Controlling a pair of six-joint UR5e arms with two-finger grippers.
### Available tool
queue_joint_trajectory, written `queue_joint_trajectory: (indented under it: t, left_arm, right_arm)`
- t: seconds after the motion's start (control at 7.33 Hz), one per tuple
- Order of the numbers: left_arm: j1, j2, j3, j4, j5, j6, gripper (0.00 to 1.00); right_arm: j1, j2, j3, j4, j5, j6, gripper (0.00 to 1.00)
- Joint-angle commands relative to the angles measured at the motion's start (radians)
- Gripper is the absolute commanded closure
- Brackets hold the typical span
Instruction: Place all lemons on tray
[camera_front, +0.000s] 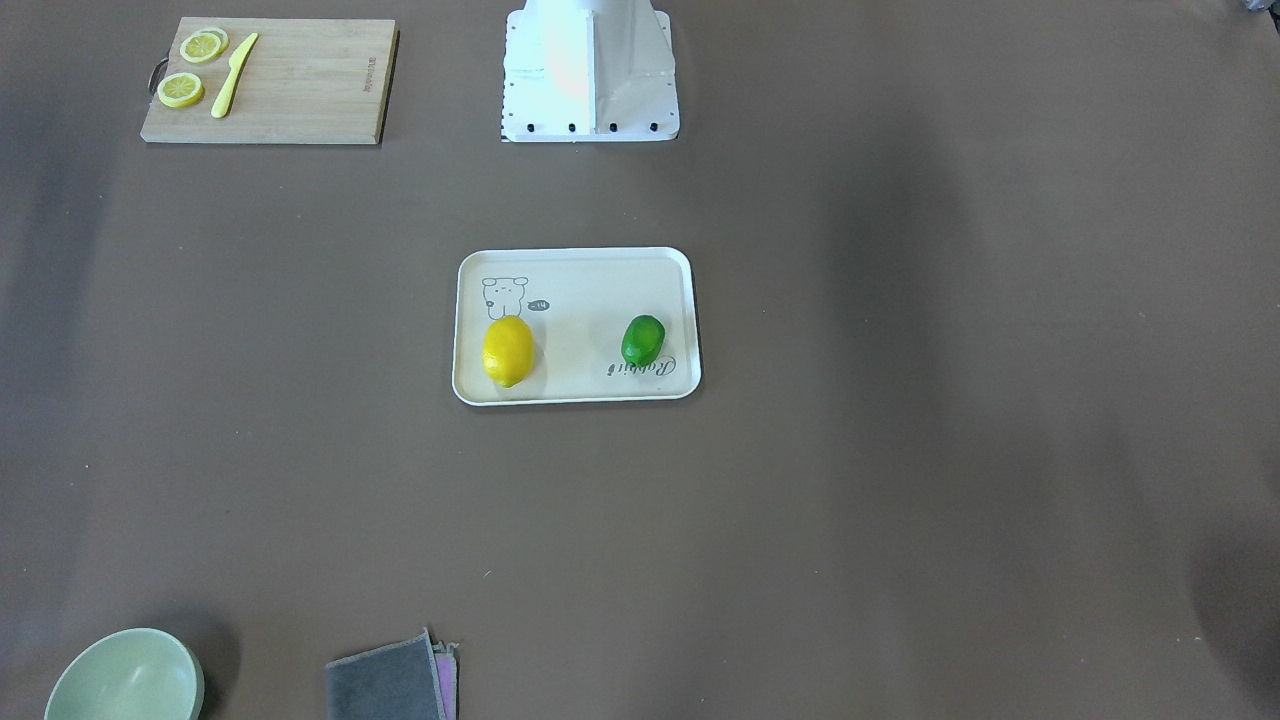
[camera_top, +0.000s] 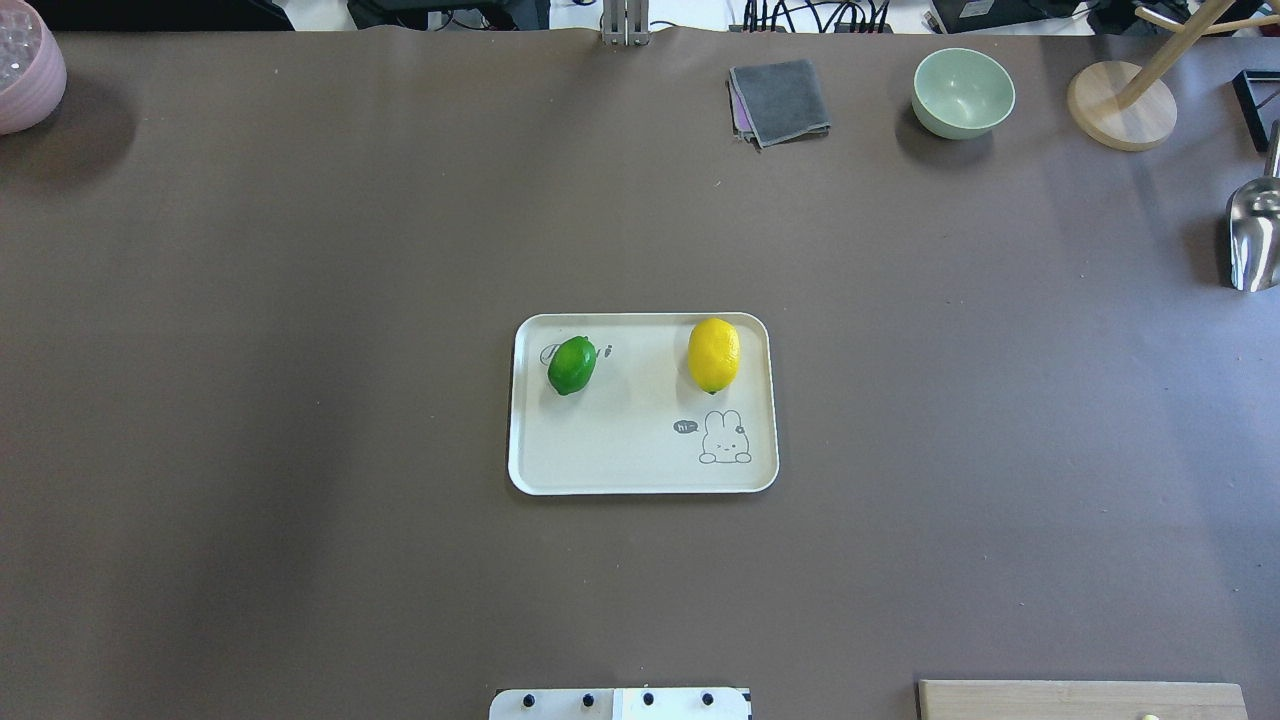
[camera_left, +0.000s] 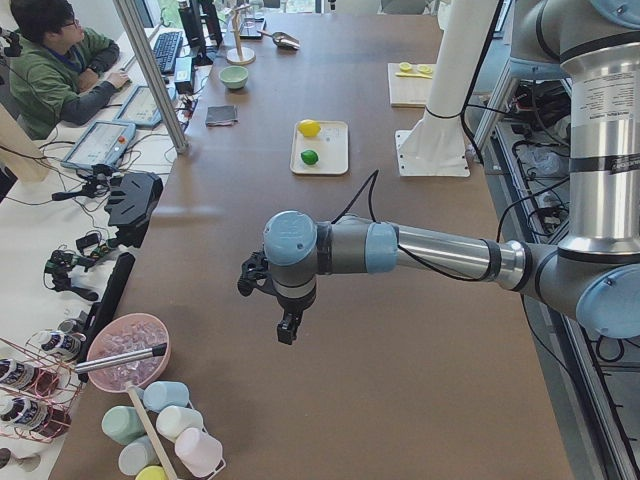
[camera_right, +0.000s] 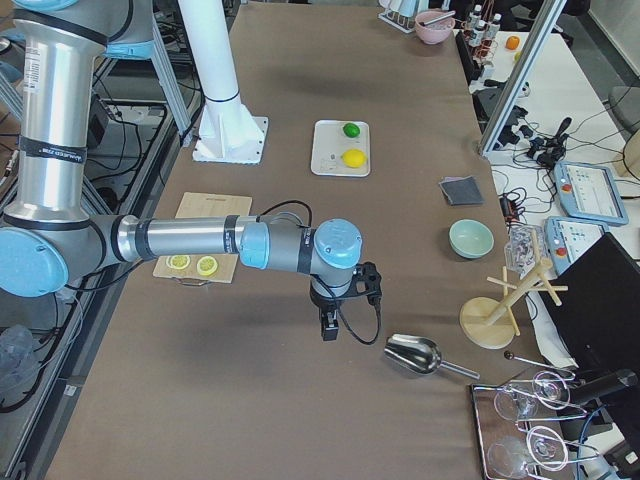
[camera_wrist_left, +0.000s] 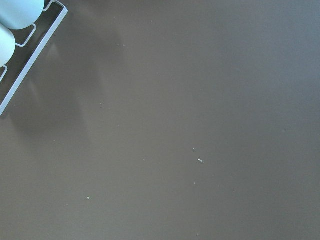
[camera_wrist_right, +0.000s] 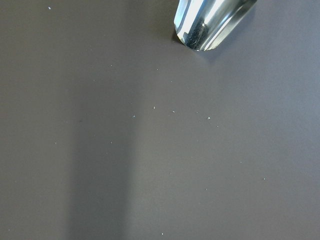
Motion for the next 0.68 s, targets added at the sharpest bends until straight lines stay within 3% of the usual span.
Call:
queue_joint_trajectory:
  t: [0.0,0.55]
  left_arm:
    - [0.001,0.000,0.000,0.000,0.000,0.000,0.00]
    - [0.000,0.000,-0.014,0.002,0.002,0.000,0.00]
  right_arm:
    - [0.000,-0.010,0.000,0.022,0.001,0.000,0.00]
    - [0.000,-0.010,0.001,0.024,0.017,-0.001,0.00]
